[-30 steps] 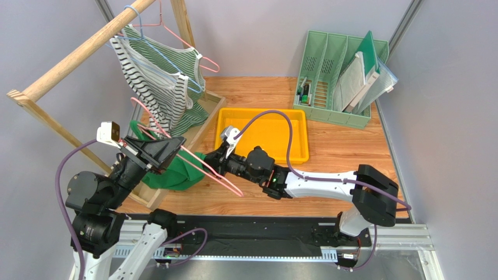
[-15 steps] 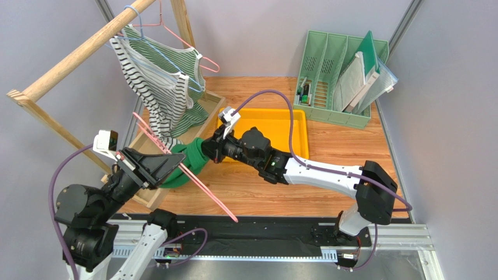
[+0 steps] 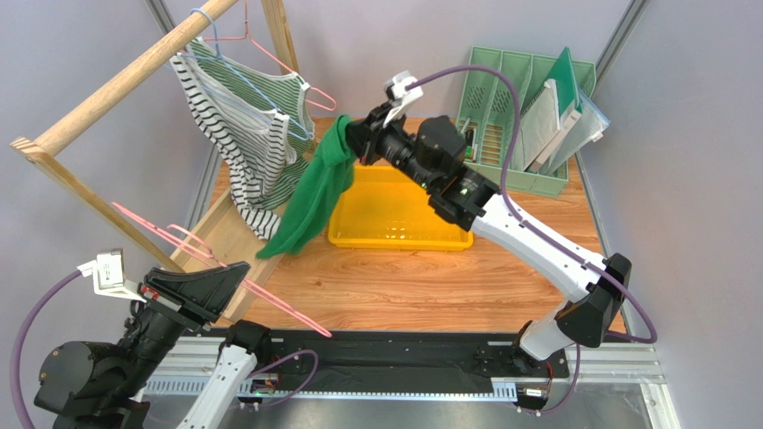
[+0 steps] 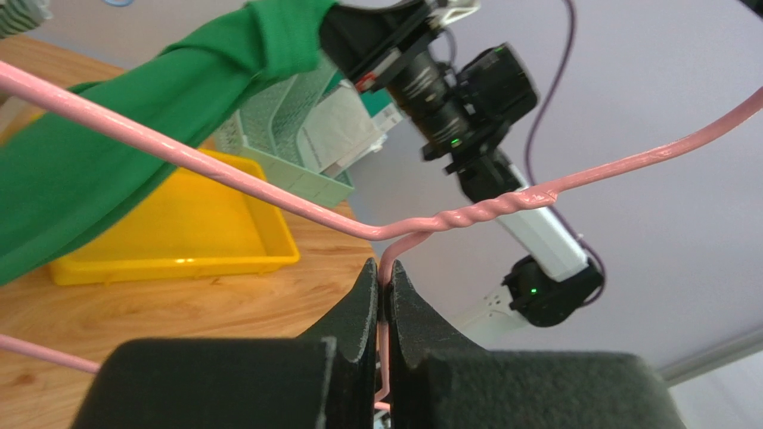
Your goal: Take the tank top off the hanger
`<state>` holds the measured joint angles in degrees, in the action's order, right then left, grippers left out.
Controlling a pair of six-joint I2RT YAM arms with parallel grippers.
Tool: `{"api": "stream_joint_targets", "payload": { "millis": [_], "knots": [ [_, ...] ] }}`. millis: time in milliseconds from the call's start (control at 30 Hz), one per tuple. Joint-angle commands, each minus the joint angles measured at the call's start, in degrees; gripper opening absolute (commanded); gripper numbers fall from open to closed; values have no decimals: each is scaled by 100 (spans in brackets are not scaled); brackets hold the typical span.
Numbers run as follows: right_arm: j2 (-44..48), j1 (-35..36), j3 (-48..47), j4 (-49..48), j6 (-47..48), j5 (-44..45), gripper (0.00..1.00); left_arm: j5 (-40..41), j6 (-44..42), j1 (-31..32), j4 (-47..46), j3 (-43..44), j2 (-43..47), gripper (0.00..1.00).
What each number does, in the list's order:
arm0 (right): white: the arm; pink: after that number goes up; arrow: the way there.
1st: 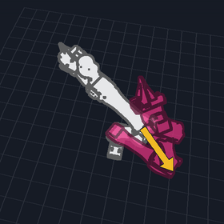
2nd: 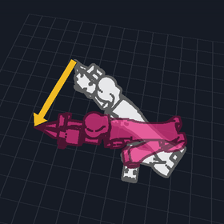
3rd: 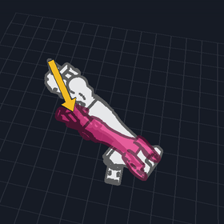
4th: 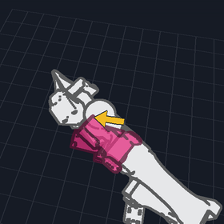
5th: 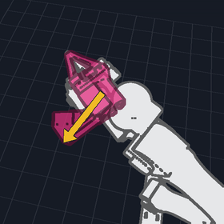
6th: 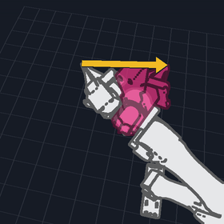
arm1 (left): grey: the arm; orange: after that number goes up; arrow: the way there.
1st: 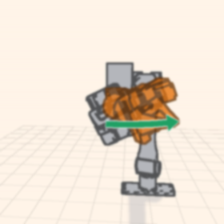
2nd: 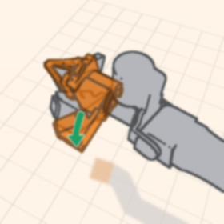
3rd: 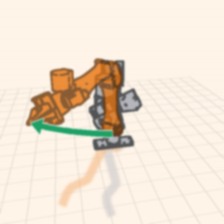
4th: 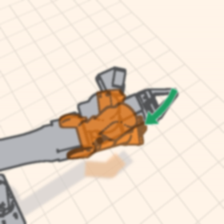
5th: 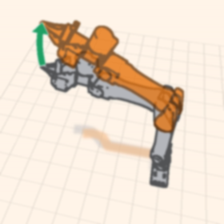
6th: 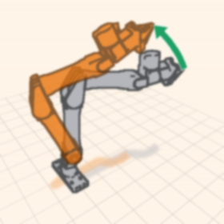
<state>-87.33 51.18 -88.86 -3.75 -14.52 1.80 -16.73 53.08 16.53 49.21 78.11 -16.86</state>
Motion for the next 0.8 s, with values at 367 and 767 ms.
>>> {"api": "stream_joint_targets", "payload": {
  "millis": [367, 767],
  "knots": [
    [-803, -2023, -3496, 1709, -340, -1410, 0, 460, -905, 16, 353, -269, -151, 0],
    [-514, -2472, -1487, 1860, -402, -1043, 0, 258, -966, 16, 168, -586, -256, 0]
  ]
}}
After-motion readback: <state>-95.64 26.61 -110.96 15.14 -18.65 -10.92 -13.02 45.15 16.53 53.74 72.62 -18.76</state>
